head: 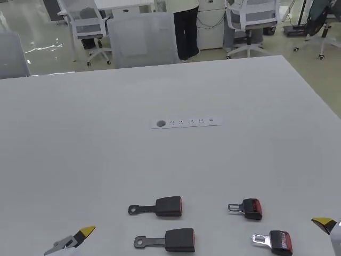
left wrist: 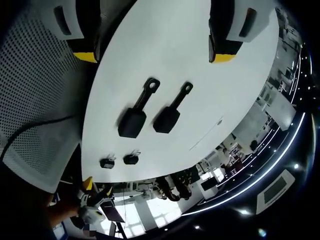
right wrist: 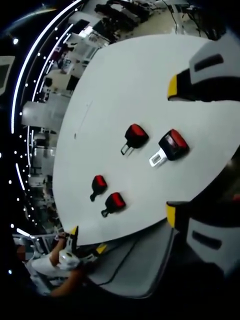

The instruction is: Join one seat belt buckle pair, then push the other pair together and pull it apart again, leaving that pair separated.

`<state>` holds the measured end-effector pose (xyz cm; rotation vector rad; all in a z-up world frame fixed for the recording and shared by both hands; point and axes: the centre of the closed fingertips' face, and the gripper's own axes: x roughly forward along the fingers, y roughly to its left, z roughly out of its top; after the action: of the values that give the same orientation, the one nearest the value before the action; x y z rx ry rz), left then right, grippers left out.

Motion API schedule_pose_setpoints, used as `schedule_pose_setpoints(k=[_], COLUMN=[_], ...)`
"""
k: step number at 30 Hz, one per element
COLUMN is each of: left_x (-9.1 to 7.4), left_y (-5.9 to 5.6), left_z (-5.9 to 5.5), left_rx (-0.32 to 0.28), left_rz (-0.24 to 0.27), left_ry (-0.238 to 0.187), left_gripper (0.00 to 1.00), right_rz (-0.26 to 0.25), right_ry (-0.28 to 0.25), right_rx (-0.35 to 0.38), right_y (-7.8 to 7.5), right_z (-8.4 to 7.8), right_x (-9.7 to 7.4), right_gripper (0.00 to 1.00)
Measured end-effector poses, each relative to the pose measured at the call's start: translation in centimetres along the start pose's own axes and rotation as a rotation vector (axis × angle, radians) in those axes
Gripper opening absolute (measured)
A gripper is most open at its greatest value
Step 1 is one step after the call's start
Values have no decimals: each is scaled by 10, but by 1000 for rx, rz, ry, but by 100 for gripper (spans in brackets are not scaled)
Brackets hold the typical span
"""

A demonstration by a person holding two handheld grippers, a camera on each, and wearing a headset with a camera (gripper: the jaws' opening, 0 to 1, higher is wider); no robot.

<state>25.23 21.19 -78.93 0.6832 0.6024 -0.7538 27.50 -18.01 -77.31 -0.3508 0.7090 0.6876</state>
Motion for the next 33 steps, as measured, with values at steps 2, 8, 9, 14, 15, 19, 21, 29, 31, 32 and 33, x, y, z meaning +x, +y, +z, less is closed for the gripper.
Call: schedule_pose_setpoints(k=[2,8,9,14,15,19,21,29,31,32,33], left_x=[-1,-1,-1,1,1,6,9,27,31,34,37], left_y=[1,1,2,5,5,0,-1,-7,-11,-13,-14], left_z=[0,-5,-6,-10,-11,-7,-3,25,32,38,42], left_rx=[-5,-41,-49,-57,-47,2,27,85,98,103,100], left_rz=[2,-26,-27,-50,-58,-99,-112,-165,-181,-192,-201], left_ry=[1,25,31,73,81,102,111,95,92,82,79], left_gripper=[91,90,89,84,82,78,74,65,61,59,58], right_rz=[-6,0,-1,-18,-17,-11,-10,20,30,39,41], right_ry=[-4,2,2,15,21,37,41,77,86,87,89], right_rx=[-3,0,-2,-14,-14,-28,-28,-49,-50,-53,-56], right_y=[-1,0,-1,-8,-8,-11,-14,-15,-16,-15,-15], right_z=[0,-3,-3,-12,-14,-22,-25,-35,-38,-38,-39], right_x=[-1,-4,-5,-9,-11,-15,-17,-17,-15,-15,-14], right_gripper=[83,76,74,72,71,67,65,57,55,54,53])
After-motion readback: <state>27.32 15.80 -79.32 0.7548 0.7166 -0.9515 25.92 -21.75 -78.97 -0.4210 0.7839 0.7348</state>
